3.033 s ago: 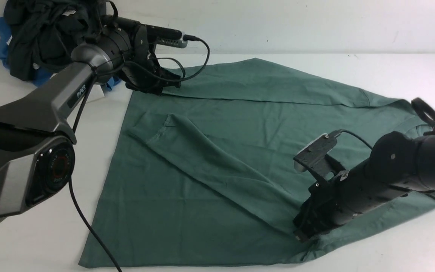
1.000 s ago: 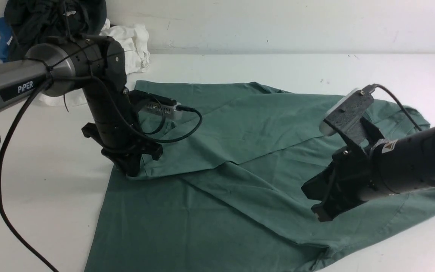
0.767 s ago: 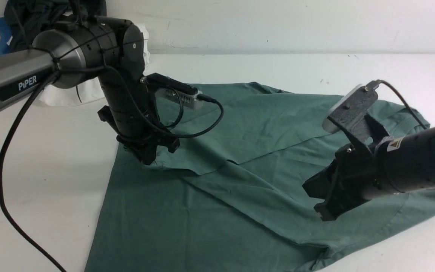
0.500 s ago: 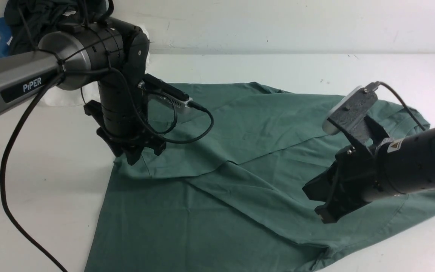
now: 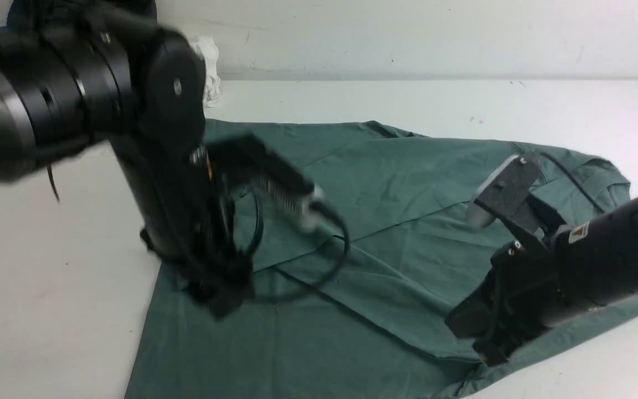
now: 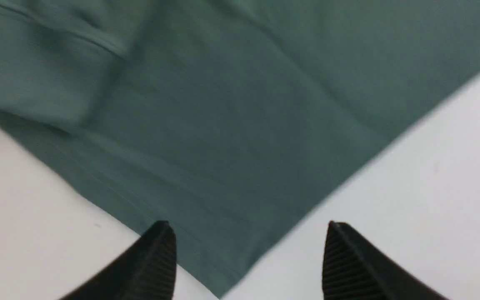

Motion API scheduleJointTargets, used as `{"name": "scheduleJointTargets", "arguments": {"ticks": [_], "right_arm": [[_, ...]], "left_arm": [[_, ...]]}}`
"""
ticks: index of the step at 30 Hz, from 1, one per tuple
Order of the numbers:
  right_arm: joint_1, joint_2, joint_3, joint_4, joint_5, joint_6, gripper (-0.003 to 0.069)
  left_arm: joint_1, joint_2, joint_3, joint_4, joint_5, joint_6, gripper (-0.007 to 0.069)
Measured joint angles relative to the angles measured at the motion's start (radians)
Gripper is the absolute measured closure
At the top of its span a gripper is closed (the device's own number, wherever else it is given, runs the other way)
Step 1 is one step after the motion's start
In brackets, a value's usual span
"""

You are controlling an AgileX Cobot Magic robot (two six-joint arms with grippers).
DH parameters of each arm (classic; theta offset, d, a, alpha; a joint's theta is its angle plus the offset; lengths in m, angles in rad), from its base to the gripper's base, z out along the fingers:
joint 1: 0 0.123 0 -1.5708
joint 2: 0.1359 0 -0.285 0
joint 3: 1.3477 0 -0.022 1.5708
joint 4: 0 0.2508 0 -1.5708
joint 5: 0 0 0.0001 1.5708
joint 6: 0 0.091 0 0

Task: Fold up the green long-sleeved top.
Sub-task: Use both arms simultaneously to clamp the lower edge of the clothing fabric

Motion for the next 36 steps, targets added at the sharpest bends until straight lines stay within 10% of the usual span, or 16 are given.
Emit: {"name": "scheduleJointTargets", "arguments": {"ticks": [11, 19, 28, 36], "right_arm": [[0.000, 0.000, -0.078, 0.049, 0.132, -0.044, 0.0661], [0.000, -0.011, -0.078, -0.001, 0.132, -0.057, 0.0661], [0.000, -0.077, 0.008, -0.425, 0.135, 0.236, 0.0634], [0.000, -0.008, 0.172, -0.808, -0.138, 0.377, 0.0341]], "left_arm": [[-0.053, 0.041, 0.401, 0.215, -0.372, 0.230, 0.0221], [-0.058, 0.068, 0.400, 0.390, -0.426, 0.135, 0.0564], [0.011, -0.093, 0.410, 0.515, -0.364, -0.212, 0.0620], [0.206, -0.279, 0.410, 0.456, -0.439, -0.239, 0.0620]]}}
